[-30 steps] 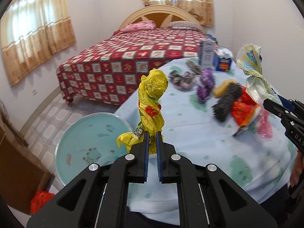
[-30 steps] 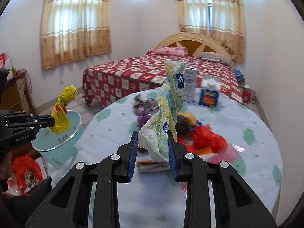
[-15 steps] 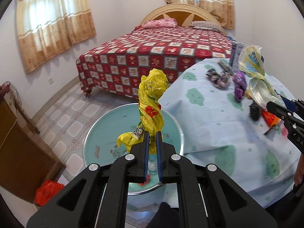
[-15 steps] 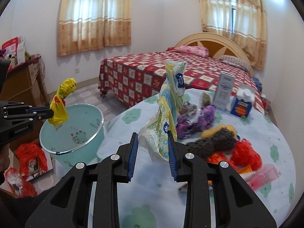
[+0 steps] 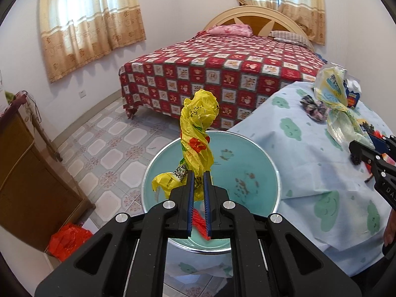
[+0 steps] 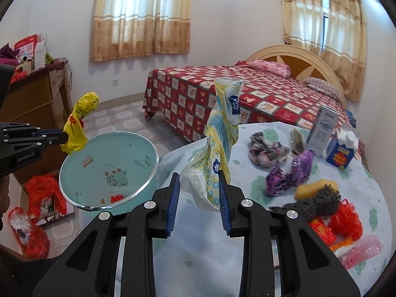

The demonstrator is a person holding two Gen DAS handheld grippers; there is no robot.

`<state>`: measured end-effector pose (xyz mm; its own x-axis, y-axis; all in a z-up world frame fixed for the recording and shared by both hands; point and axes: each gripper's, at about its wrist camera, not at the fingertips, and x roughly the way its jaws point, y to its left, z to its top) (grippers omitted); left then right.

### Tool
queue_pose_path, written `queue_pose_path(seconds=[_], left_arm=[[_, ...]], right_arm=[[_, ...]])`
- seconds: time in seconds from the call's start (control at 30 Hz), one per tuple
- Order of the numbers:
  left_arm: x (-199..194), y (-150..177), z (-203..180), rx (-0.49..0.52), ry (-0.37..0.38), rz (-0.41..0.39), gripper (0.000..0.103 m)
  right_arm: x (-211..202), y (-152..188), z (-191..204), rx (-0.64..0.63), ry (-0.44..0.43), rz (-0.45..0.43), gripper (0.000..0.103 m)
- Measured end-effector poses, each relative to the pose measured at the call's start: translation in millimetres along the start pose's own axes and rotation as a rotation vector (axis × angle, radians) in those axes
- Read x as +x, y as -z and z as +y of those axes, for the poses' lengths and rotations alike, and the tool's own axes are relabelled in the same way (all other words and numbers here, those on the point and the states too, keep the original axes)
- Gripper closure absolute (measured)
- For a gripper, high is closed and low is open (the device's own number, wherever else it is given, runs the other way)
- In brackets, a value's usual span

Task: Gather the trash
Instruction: 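Drop the yellow wrapper into the bucket with the left tool while the right tool drops the clear bag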

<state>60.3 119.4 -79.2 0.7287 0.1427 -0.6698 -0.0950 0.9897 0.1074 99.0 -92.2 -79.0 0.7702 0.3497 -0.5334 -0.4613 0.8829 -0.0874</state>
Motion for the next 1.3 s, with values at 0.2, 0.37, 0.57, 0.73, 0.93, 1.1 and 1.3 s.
queue_pose_path(seconds=[0.2,0.37,0.57,0.73,0.93,1.1,1.3], left_arm=[[6.2,1.0,15.8,-0.024,-0.028,0.014,0.096],[9.4,3.4,27.2,-0.039,-0.039,0.025,0.096],[13.5,3.9,33.7,-0.05,-0.047,0.034,0.096],[14.8,3.5,38.8,-0.062,-0.051,0.036,0.096],[14.7,2.9,42.4,-0.07,-0.045,0.034,0.096],[14.3,2.4,42.3,-0.072,-0.042,0.034,0.096],[14.2,2.0,41.8,-0.07,-0.036,0.033,0.096]], right_arm=[[11.1,-6.1,13.9,-0.026,-0.025,0.007,0.073],[19.4,-11.1,24.3,-0.044,-0.043,0.011,0.073],[25.4,-19.1,39.9,-0.073,-0.069,0.008,0.073],[30.1,-25.0,50.9,-0.094,-0.086,0.01,0.073],[33.4,-28.4,57.2,-0.109,-0.096,0.011,0.073],[34.5,-28.9,61.4,-0.118,-0.1,0.012,0.073],[36.2,-29.7,63.7,-0.128,-0.108,0.014,0.073]])
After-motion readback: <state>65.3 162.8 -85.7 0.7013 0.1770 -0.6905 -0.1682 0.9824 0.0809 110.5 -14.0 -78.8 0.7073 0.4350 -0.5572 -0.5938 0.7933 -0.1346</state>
